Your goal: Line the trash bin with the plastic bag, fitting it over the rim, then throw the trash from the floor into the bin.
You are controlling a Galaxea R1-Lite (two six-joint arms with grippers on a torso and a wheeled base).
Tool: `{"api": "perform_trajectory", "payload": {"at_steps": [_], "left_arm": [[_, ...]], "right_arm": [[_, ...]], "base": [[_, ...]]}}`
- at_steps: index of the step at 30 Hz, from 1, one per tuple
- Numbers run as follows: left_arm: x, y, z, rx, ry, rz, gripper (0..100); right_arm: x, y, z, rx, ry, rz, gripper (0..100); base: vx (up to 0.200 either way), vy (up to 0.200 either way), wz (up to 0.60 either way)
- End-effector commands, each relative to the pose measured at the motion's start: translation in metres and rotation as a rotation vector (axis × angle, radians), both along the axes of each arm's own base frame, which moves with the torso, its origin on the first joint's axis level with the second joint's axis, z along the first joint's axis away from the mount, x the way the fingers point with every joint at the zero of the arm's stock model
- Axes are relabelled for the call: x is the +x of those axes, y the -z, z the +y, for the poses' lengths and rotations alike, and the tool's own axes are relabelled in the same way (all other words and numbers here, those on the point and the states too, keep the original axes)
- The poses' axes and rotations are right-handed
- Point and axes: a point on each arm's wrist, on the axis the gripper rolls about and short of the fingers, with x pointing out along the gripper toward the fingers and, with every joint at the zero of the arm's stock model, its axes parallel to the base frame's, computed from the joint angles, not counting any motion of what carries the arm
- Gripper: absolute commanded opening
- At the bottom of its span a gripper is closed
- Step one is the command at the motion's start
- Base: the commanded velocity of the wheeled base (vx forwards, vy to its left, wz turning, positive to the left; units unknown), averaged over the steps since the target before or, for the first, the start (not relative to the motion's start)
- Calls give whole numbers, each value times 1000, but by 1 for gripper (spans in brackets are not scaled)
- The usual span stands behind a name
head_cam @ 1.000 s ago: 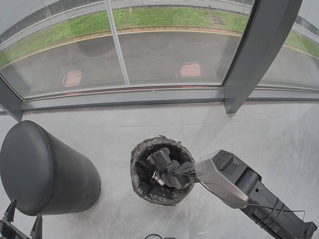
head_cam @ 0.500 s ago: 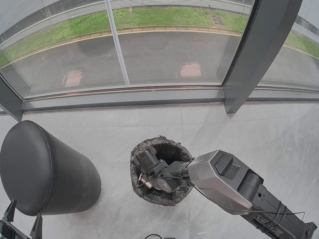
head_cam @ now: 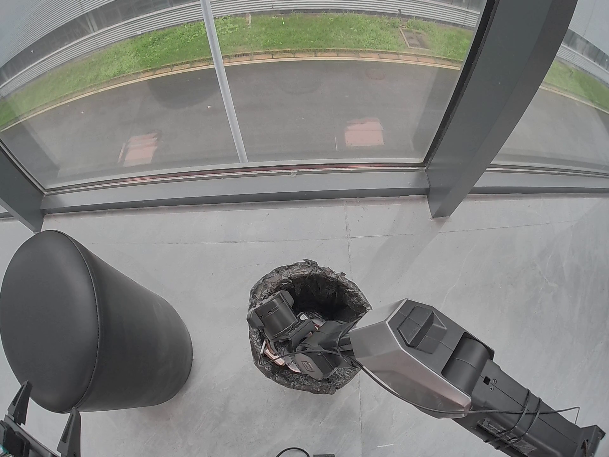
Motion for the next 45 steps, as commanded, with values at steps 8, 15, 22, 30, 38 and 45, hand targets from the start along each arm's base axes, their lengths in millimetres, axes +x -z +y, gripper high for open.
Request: {"api": "perform_trajectory", "payload": {"at_steps": [8, 15, 22, 30, 38, 45], "left_arm": [[0, 5, 0, -2, -2, 2, 100], [0, 5, 0, -2, 0, 2, 100], [0, 5, 0, 0, 0, 2, 100], [0, 5, 0, 0, -2, 1, 100], [0, 5, 0, 0, 0, 2, 100], [0, 5, 0, 0, 0, 2, 100]], "right_arm": [[8, 8, -10, -28, 17, 10, 0], [24, -19, -25, -71, 6, -23, 0], [48, -23, -54, -81, 72, -12, 0], [58, -6, -68, -96, 105, 5, 0], [57, 19, -70, -116, 106, 29, 0], [47, 7, -55, -118, 75, 13, 0]], "base": [[0, 0, 0], [0, 0, 0], [0, 0, 0], [0, 0, 0], [0, 0, 0], [0, 0, 0]]}}
